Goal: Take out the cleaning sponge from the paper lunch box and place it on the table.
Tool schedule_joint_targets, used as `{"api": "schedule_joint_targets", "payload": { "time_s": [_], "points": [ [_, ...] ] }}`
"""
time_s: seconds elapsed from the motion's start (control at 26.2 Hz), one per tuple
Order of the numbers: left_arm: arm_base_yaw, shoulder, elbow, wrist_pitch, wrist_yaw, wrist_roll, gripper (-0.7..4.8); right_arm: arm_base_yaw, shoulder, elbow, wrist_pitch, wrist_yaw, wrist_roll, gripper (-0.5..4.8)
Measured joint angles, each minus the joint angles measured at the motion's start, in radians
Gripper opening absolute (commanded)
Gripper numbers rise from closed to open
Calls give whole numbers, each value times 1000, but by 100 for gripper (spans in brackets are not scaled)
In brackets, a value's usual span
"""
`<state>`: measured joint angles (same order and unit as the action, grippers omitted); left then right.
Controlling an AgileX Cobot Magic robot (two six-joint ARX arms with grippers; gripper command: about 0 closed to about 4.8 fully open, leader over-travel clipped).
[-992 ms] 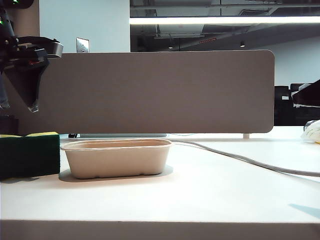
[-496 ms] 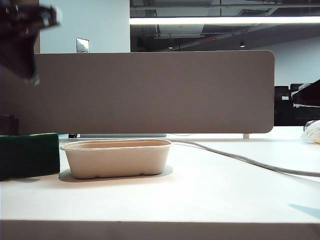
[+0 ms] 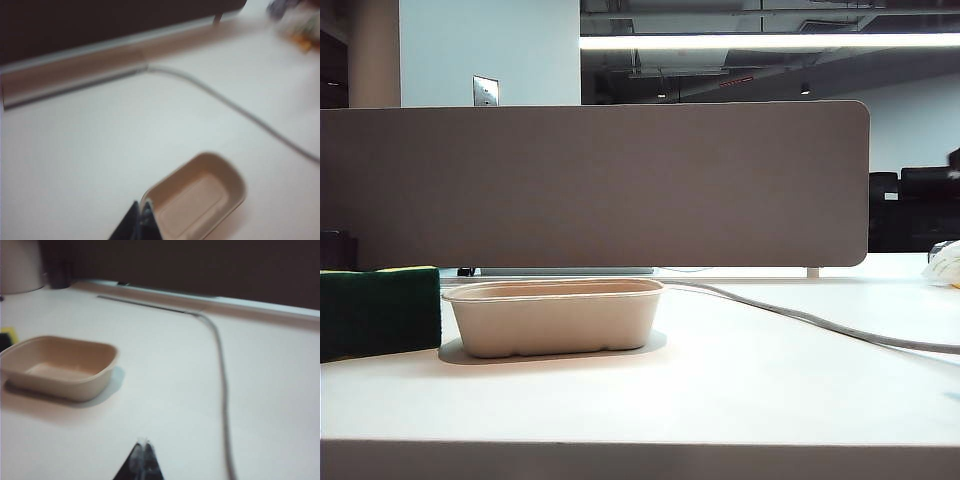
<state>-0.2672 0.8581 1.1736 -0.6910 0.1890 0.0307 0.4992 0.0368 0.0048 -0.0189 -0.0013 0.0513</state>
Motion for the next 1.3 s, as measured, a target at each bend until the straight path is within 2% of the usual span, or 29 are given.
{"api": "schedule_joint_targets", "payload": {
  "time_s": [0.38,0.76,0.99,1.3],
  "points": [
    [-158,-309,-18,8,-81,-51,-6,-161,-34,0,1,0,0,-5],
    [-161,-576,-114,-47,-106,-70,-6,-373,-34,0,1,0,0,-5],
    [-161,-643,-146,-111,-165,-69,-6,-479,-34,0,1,1,0,-5],
    [-161,-657,-144,-169,-166,-70,-5,-509,-34,0,1,1,0,-5]
  ]
}}
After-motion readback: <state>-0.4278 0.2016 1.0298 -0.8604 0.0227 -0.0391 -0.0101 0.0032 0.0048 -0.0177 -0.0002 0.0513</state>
